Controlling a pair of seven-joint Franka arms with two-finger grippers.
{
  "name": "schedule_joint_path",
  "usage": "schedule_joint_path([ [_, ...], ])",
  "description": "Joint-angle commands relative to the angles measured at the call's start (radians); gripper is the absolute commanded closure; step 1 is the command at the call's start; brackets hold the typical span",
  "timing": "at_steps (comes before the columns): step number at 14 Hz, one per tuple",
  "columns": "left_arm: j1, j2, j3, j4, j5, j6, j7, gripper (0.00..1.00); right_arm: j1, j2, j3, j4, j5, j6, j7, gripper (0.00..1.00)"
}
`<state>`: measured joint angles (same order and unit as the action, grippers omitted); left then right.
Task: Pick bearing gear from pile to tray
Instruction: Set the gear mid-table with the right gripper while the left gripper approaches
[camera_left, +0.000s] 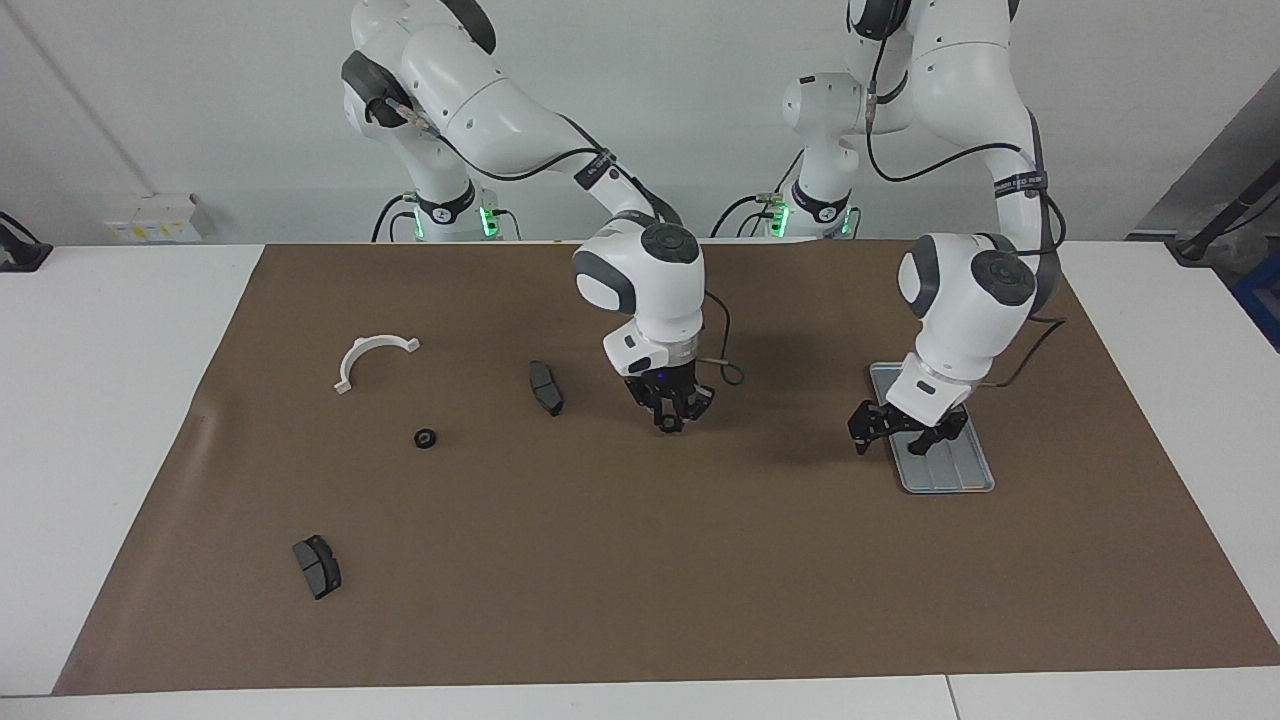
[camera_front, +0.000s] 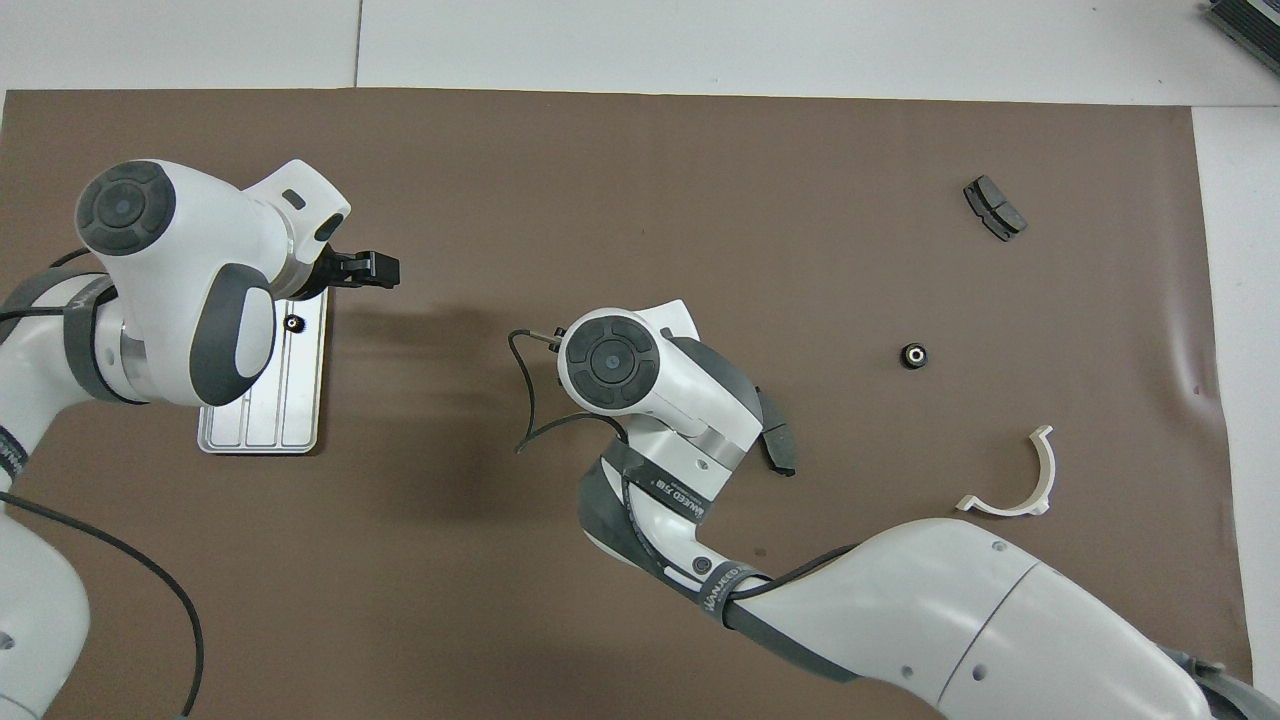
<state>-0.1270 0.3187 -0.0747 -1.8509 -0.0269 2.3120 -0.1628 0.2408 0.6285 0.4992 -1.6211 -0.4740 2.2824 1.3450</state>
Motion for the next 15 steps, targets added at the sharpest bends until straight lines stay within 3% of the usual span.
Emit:
schedule_joint_path([
  [1, -0.040, -0.001, 0.015, 0.024, -0.016, -0.017, -0.064, 0.00, -0.021, 0.002, 0.018, -0.037, -0.044, 0.039, 0.026, 0.37],
  [2, -0.051, -0.001, 0.015, 0.024, -0.016, -0.013, -0.075, 0.00, -0.021, 0.000, 0.018, -0.037, -0.048, 0.034, 0.026, 0.00],
  [5, -0.059, 0.000, 0.015, 0.030, -0.016, -0.010, -0.089, 0.00, -0.031, -0.029, 0.018, -0.031, -0.101, 0.000, 0.014, 0.00],
  [10, -0.161, 0.063, 0.018, 0.122, -0.013, -0.025, -0.222, 0.00, -0.129, -0.199, -0.005, -0.055, -0.058, -0.121, -0.248, 0.00],
  [15, -0.304, 0.143, 0.023, 0.185, -0.007, -0.026, -0.307, 0.00, -0.133, -0.329, -0.232, -0.080, 0.197, -0.188, -0.739, 0.00],
])
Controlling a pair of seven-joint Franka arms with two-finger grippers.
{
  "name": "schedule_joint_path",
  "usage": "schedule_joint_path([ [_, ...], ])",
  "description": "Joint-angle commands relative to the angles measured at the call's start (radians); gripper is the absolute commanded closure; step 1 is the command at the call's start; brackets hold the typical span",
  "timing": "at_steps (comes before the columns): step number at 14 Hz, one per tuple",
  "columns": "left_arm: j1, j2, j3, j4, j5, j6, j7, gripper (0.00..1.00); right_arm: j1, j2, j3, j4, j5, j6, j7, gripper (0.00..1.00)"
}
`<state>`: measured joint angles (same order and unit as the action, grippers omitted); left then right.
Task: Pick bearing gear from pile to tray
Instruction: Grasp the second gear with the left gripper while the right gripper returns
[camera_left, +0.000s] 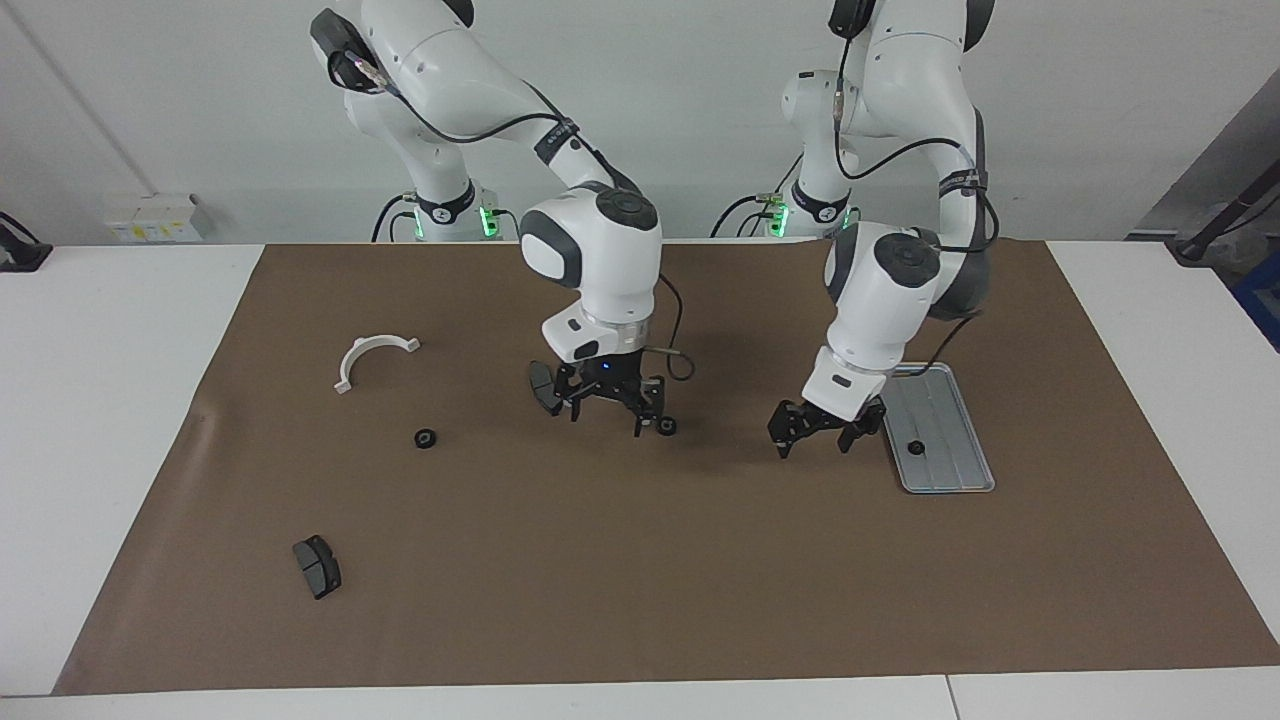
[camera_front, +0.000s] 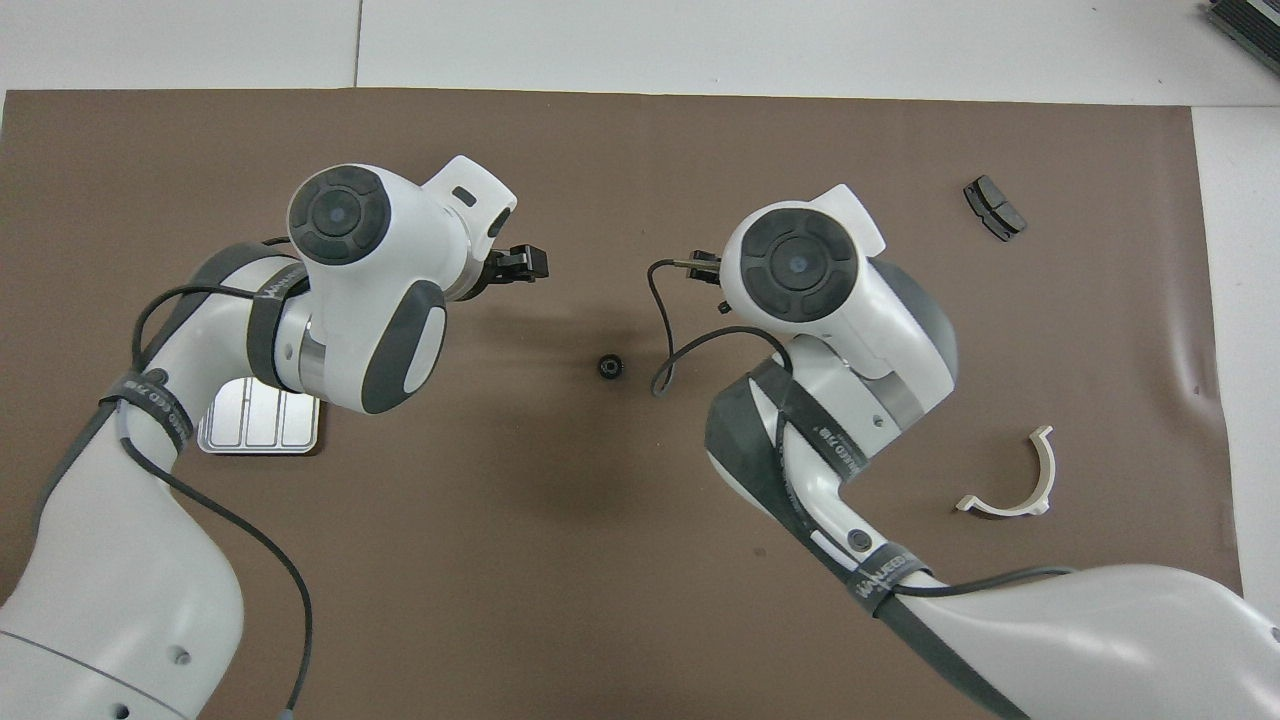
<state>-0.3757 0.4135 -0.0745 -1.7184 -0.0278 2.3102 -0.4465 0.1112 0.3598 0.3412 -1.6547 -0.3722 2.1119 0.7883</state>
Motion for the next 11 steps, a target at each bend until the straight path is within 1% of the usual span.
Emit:
schedule_joint_path([
  [1, -0.077, 0.071, 0.024, 0.072, -0.006, -0.025, -0.026, 0.00, -0.004, -0.073, -0.117, -0.049, 0.146, -0.035, -0.295, 0.00],
  [3, -0.106, 0.083, 0.024, 0.083, -0.004, -0.025, -0.037, 0.00, -0.004, -0.096, -0.209, -0.091, 0.247, -0.040, -0.529, 0.00],
  [5, -0.132, 0.090, 0.024, 0.083, -0.004, -0.022, -0.037, 0.00, -0.004, -0.123, -0.289, -0.170, 0.393, 0.008, -0.779, 0.00],
  [6, -0.141, 0.091, 0.024, 0.083, -0.004, -0.020, -0.035, 0.00, -0.002, -0.143, -0.313, -0.233, 0.421, 0.063, -0.864, 0.00],
  [8, -0.158, 0.091, 0.024, 0.071, 0.012, -0.015, -0.037, 0.00, -0.004, -0.171, -0.347, -0.374, 0.427, 0.202, -1.015, 0.00],
  [11, -0.173, 0.090, 0.022, 0.040, 0.012, -0.009, -0.035, 0.00, -0.004, -0.170, -0.361, -0.485, 0.427, 0.313, -1.142, 0.00],
])
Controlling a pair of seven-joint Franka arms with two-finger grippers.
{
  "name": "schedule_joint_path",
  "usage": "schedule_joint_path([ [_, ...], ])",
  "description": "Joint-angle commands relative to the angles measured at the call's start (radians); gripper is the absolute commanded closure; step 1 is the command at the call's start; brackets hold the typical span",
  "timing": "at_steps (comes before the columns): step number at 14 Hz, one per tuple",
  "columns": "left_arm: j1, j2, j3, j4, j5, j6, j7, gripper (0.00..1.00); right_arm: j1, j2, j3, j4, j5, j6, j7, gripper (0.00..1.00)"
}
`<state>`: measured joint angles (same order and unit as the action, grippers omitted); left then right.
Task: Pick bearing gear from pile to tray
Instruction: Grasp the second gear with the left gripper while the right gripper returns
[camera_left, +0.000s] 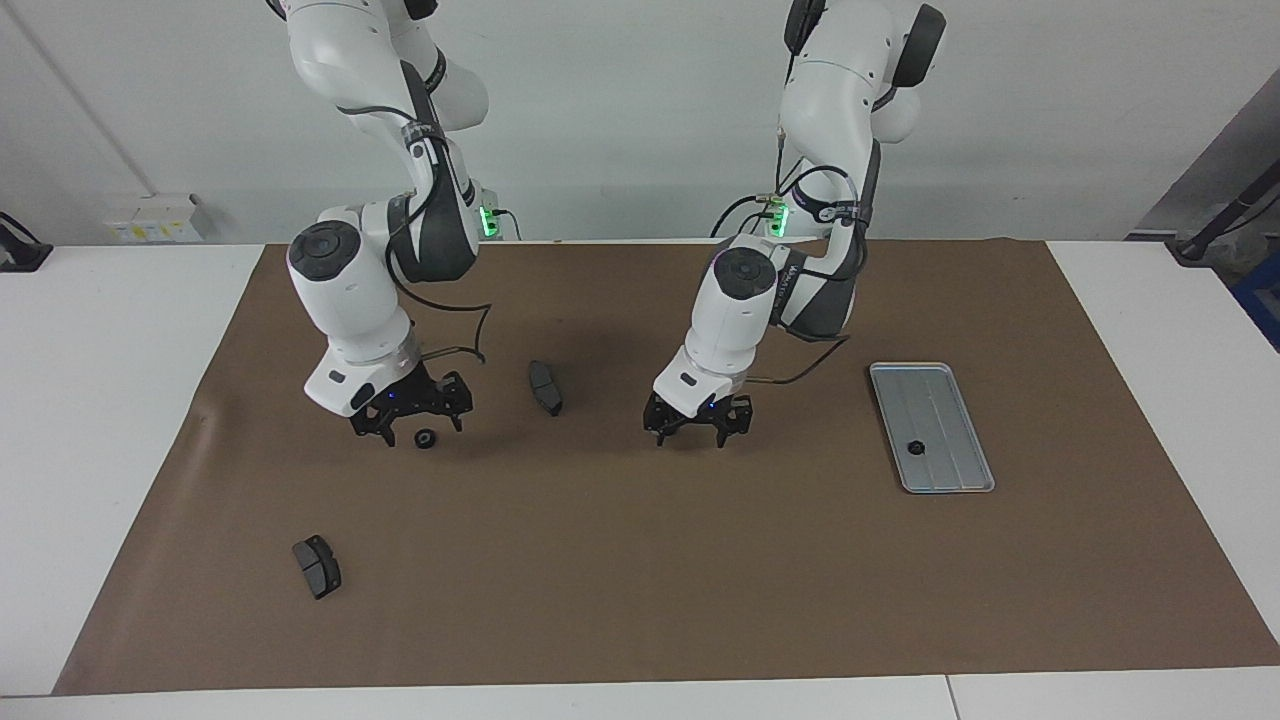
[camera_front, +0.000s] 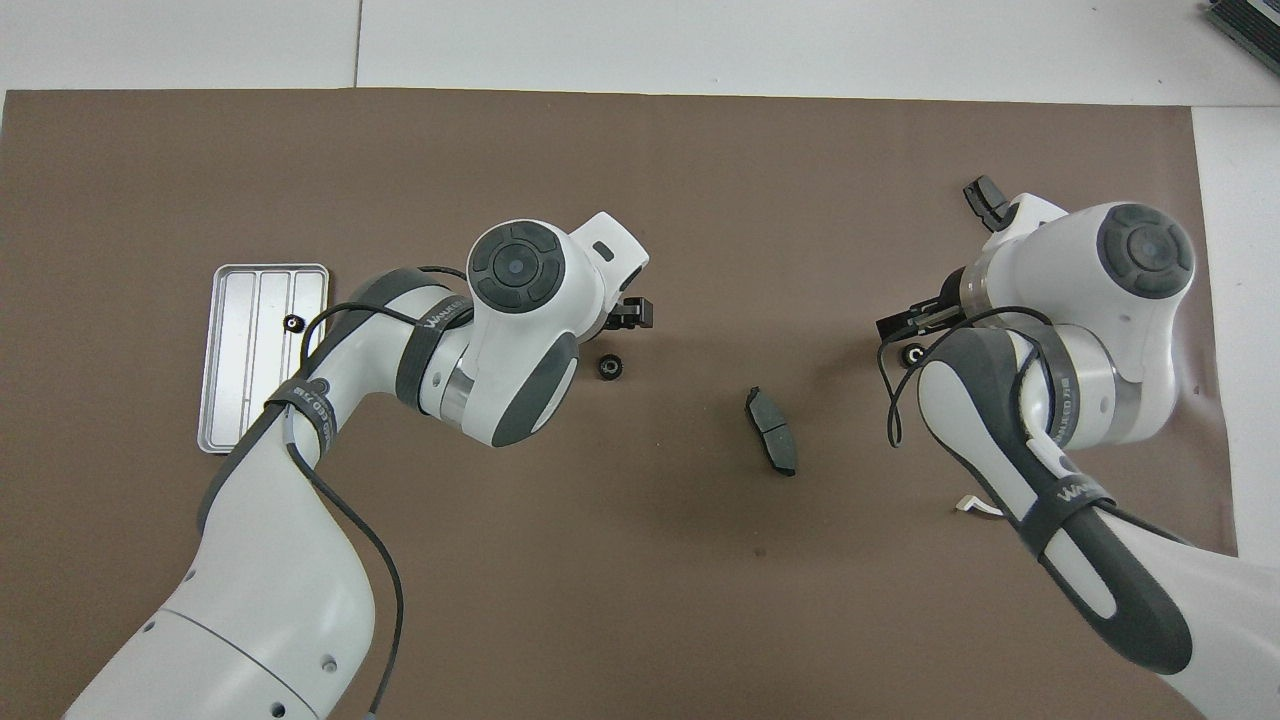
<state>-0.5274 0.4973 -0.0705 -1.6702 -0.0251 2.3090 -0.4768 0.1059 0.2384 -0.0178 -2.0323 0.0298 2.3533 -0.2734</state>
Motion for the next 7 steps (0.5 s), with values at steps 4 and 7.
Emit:
schedule_joint_path([
  [4, -0.043, -0.006, 0.018, -0.058, 0.011, 0.006, -0.005, 0.02, 0.001, -0.038, -0.005, -0.180, 0.025, 0.179, -0.128, 0.00],
  [7, -0.058, -0.019, 0.018, -0.101, 0.011, 0.021, -0.005, 0.08, -0.003, -0.037, -0.007, -0.187, 0.027, 0.182, -0.161, 0.12],
])
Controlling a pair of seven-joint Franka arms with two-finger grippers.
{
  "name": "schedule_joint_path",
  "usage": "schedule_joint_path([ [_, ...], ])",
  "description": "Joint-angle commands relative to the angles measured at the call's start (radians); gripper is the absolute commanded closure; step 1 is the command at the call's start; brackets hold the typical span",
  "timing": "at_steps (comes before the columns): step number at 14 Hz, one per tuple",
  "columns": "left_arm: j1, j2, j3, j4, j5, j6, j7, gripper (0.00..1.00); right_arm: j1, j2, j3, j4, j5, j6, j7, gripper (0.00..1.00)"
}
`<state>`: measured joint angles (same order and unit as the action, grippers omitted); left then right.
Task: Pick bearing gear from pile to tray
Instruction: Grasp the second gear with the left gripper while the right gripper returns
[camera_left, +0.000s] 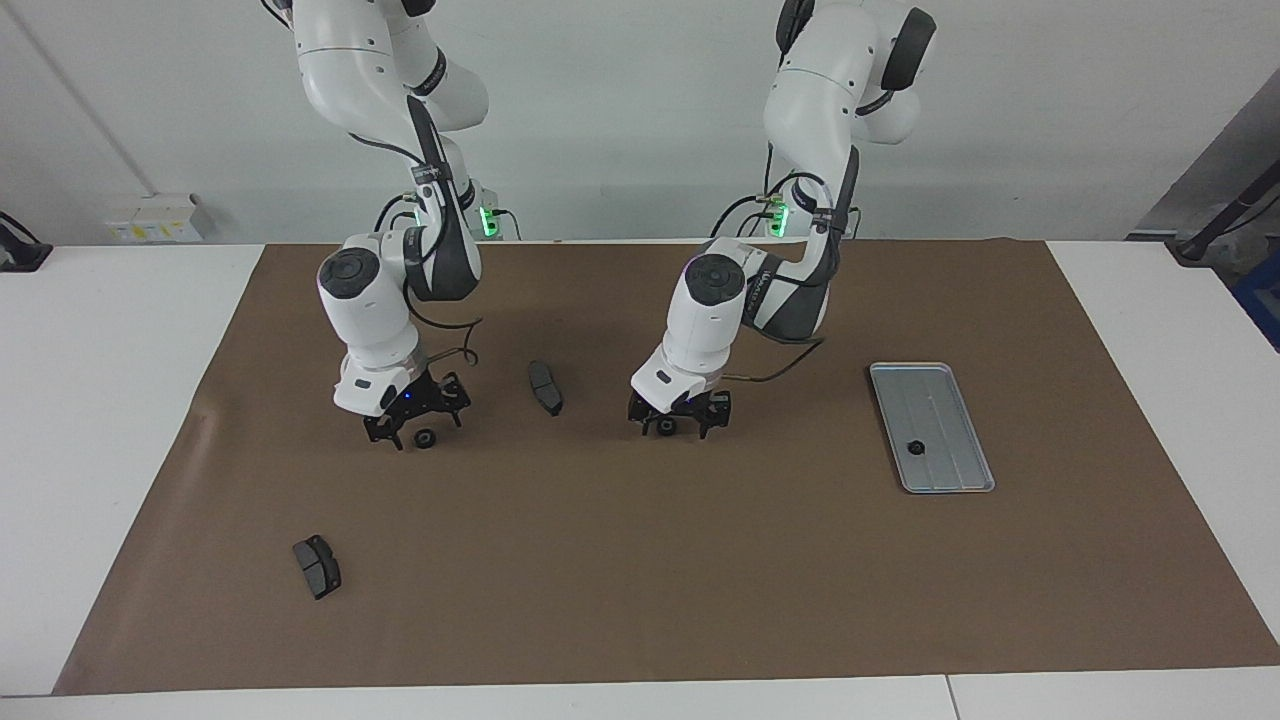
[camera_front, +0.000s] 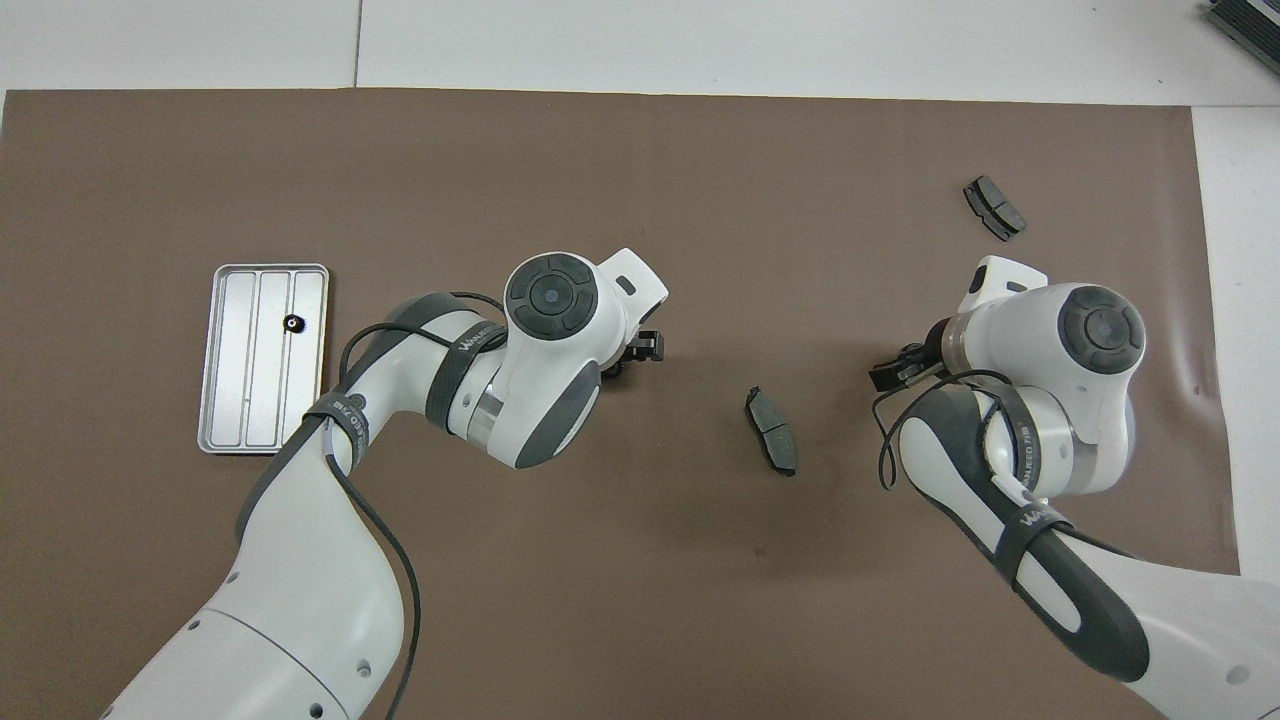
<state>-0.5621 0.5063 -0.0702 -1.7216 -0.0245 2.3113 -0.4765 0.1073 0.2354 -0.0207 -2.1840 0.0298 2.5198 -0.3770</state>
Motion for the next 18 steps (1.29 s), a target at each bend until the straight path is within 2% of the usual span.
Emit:
schedule_joint_path([
  [1, -0.025, -0.031, 0.018, -0.056, 0.011, 0.020, -0.005, 0.10, -0.006, -0.034, -0.008, -0.036, 0.027, 0.016, -0.065, 0.25],
  [3, -0.033, -0.035, 0.017, -0.068, 0.011, 0.020, -0.007, 0.12, -0.004, -0.034, -0.021, -0.037, 0.027, 0.014, -0.071, 0.41],
  [5, -0.044, -0.040, 0.018, -0.076, 0.011, 0.020, -0.007, 0.18, -0.004, -0.024, -0.022, -0.037, 0.027, 0.017, -0.066, 0.43],
  [9, -0.044, -0.040, 0.017, -0.076, 0.011, 0.020, -0.007, 0.46, -0.006, -0.014, -0.022, -0.037, 0.028, 0.031, -0.062, 0.45],
  [11, -0.044, -0.040, 0.017, -0.076, 0.011, 0.017, -0.005, 0.62, -0.006, -0.014, -0.022, -0.037, 0.028, 0.031, -0.059, 0.55],
  [12, -0.044, -0.040, 0.017, -0.076, 0.011, 0.017, -0.005, 0.69, -0.006, -0.014, -0.022, -0.037, 0.030, 0.031, -0.054, 0.57],
  [13, -0.044, -0.041, 0.017, -0.076, 0.011, 0.017, -0.005, 0.75, -0.006, -0.014, -0.022, -0.037, 0.028, 0.031, -0.051, 0.65],
  [14, -0.044, -0.040, 0.017, -0.076, 0.011, 0.016, -0.007, 0.80, -0.005, -0.013, -0.022, -0.036, 0.030, 0.037, -0.051, 0.86],
  [15, -0.044, -0.041, 0.017, -0.076, 0.011, 0.016, -0.005, 0.85, -0.004, -0.011, -0.022, -0.034, 0.030, 0.042, -0.046, 0.98],
  [17, -0.042, -0.041, 0.017, -0.076, 0.011, 0.013, -0.005, 0.96, 0.000, -0.010, -0.022, -0.019, 0.028, 0.039, 0.015, 1.00],
  [18, -0.035, -0.041, 0.017, -0.070, 0.011, 0.002, -0.004, 0.97, 0.005, -0.013, -0.021, -0.007, 0.028, 0.028, 0.038, 1.00],
])
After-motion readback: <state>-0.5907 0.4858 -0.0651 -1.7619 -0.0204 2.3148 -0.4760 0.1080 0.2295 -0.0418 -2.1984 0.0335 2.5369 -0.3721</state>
